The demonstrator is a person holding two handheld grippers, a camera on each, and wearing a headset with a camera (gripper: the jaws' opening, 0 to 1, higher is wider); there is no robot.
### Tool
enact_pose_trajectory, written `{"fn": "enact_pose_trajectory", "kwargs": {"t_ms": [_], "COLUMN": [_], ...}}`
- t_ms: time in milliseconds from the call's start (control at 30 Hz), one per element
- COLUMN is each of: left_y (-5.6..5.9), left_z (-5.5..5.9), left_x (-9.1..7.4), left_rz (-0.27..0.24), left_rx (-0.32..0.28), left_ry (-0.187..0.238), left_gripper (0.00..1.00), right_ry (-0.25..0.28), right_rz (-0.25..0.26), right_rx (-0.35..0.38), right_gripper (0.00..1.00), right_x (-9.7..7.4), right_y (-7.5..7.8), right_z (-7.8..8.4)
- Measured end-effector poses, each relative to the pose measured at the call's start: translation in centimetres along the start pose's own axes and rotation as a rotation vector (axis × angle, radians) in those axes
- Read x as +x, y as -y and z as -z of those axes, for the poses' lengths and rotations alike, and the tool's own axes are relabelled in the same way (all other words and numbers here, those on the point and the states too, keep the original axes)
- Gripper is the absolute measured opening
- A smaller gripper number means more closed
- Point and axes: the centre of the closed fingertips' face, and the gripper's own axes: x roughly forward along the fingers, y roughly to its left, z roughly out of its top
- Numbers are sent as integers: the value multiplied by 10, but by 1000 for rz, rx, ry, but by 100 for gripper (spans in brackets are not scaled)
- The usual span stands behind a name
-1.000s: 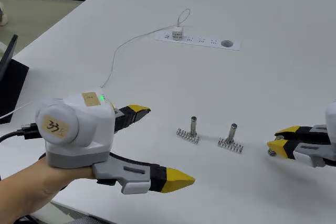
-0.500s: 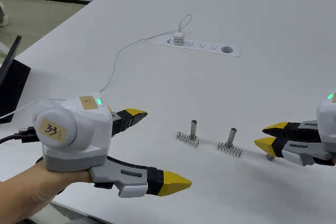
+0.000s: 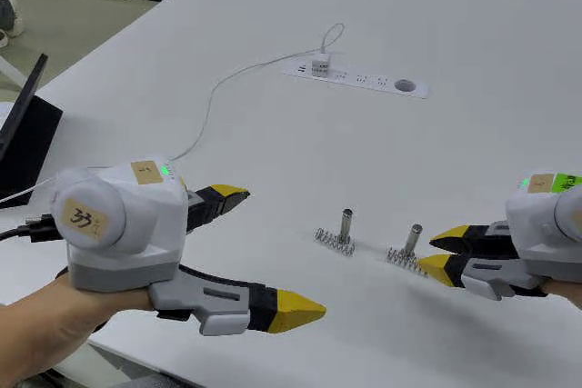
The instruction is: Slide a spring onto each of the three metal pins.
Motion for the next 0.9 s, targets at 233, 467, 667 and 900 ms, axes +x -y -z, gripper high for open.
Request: {"fn": "enact_pose_trajectory", "kwargs": {"t_ms": [233, 467, 667, 900], "left_y": [0, -1, -1, -1], "left_z": [6, 7, 9, 10], "left_x": [-1, 0, 0, 0], "left_rz": [3, 2, 9, 14], "left_rx": [-11, -22, -22, -21], "left_ry": [-12, -10, -20, -28], "left_gripper": [100, 100, 100, 100], "right_ry": [-47, -82, -104, -118], "right_rz": [-17, -10, -18, -28], "right_rx": [-34, -34, -47, -54], "right_gripper": [19, 19, 19, 18], "right_x": [13, 18, 20, 26], "right_y": [-4, 1, 2, 1], "right_z": [8, 17, 22, 25]}}
